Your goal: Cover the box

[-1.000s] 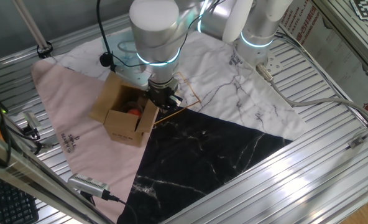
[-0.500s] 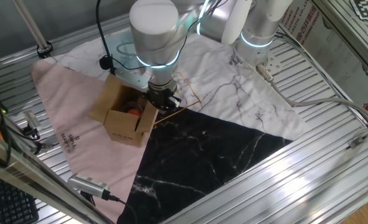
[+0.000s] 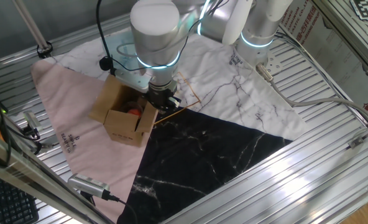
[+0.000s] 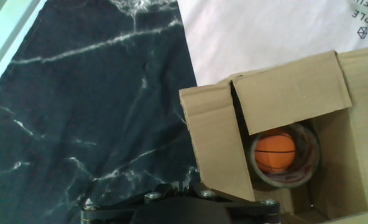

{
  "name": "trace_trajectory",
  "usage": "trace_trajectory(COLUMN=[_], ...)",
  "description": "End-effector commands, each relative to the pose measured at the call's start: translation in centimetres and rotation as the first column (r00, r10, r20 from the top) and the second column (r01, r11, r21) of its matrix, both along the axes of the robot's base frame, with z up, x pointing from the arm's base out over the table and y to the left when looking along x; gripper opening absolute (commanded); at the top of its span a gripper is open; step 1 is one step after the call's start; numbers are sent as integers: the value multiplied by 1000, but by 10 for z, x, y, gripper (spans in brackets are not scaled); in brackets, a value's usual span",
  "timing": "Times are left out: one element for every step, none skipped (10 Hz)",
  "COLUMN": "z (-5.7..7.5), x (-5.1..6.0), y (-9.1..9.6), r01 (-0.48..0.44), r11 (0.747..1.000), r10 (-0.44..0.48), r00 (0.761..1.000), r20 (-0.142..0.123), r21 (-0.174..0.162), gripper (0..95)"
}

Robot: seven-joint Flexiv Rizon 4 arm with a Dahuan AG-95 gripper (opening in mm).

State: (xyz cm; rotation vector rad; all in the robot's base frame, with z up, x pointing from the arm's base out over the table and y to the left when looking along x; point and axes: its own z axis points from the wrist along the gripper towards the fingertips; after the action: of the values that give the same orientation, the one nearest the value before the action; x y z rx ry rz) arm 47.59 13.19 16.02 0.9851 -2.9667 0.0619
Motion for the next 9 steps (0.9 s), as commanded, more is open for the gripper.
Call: trace_trajectory(z=[3, 4, 5, 6, 6, 5, 5, 4, 4], x=[1, 2, 3, 4, 4, 4, 5, 5, 5], y=[0, 0, 0, 0, -1, -1, -2, -3, -5], r01=[-13, -17, -20, -24, -26, -32, -38, -41, -46], r11=[1000, 1000, 1000, 1000, 1000, 999, 999, 999, 999], r10=[13, 17, 20, 24, 26, 32, 38, 41, 46], r00=[1000, 1000, 1000, 1000, 1000, 999, 999, 999, 999], r20=[-2, -3, -3, -3, 0, 4, 8, 8, 9], r21=[-8, -12, -14, -16, -15, -16, -18, -19, -17], gripper=[0, 0, 0, 0, 0, 0, 0, 0, 0])
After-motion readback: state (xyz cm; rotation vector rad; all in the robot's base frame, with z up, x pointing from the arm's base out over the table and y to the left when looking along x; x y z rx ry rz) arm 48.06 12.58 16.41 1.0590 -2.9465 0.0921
